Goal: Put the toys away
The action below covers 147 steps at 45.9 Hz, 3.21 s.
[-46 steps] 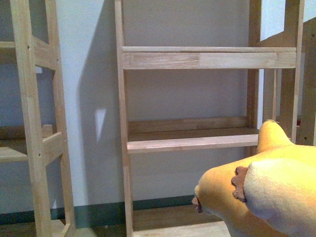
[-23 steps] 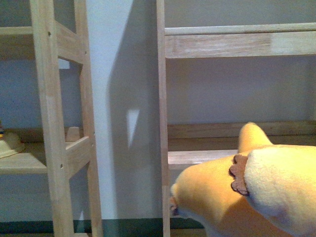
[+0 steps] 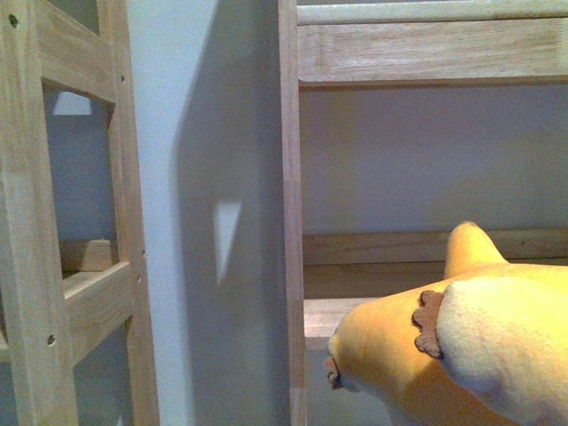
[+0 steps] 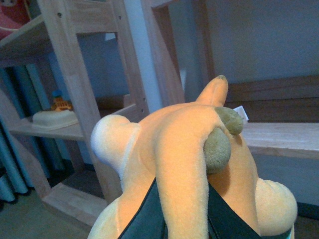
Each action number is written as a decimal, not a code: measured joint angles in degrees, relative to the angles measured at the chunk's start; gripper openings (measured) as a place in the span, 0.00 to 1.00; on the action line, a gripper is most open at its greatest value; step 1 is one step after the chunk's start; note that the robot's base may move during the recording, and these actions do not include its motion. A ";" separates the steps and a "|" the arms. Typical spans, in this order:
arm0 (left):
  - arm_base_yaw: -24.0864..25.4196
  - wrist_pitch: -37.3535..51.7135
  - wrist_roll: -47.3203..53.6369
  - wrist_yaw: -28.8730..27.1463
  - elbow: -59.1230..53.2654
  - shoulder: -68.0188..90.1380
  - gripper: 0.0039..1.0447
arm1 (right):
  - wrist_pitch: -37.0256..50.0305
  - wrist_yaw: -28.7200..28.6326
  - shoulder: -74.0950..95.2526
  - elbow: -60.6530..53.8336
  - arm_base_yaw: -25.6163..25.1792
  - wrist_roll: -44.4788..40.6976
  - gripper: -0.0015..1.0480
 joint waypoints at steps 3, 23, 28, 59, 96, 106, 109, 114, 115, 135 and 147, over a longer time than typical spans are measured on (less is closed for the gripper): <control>0.00 0.00 0.00 0.00 0.00 0.02 0.94 | 0.00 0.02 0.00 0.00 0.00 0.00 0.07; 0.00 0.00 0.00 -0.02 0.00 0.00 0.94 | -17.00 20.39 2.73 9.44 -0.76 -12.11 0.07; 0.00 0.00 0.00 0.02 0.00 0.00 0.94 | -15.34 20.83 5.40 13.75 -2.75 -15.37 0.07; 0.00 0.00 0.00 0.00 0.00 0.00 0.94 | -13.84 21.73 24.41 47.78 7.04 -24.26 0.07; 0.00 0.00 0.00 0.00 0.00 0.00 0.94 | -16.28 2.12 45.46 76.13 -17.38 -10.05 0.07; 0.00 0.00 0.00 0.00 0.00 0.00 0.94 | -15.54 4.96 52.33 78.95 -16.00 -7.41 0.07; 0.00 0.00 0.00 0.00 0.00 0.00 0.94 | -15.54 5.44 53.53 79.69 -15.39 -6.91 0.07; 0.00 0.00 0.00 0.00 0.00 0.00 0.94 | -15.41 6.23 55.60 81.35 -14.27 -5.92 0.07; 0.00 0.00 0.00 0.00 0.00 0.00 0.94 | -15.34 6.43 56.19 81.88 -13.92 -5.66 0.07; 0.00 0.00 0.00 0.00 0.00 0.00 0.94 | -16.83 11.02 69.42 93.22 -3.58 -1.95 0.07; 0.00 0.00 0.00 0.00 0.00 0.00 0.94 | -16.83 12.50 74.69 96.85 2.47 0.63 0.07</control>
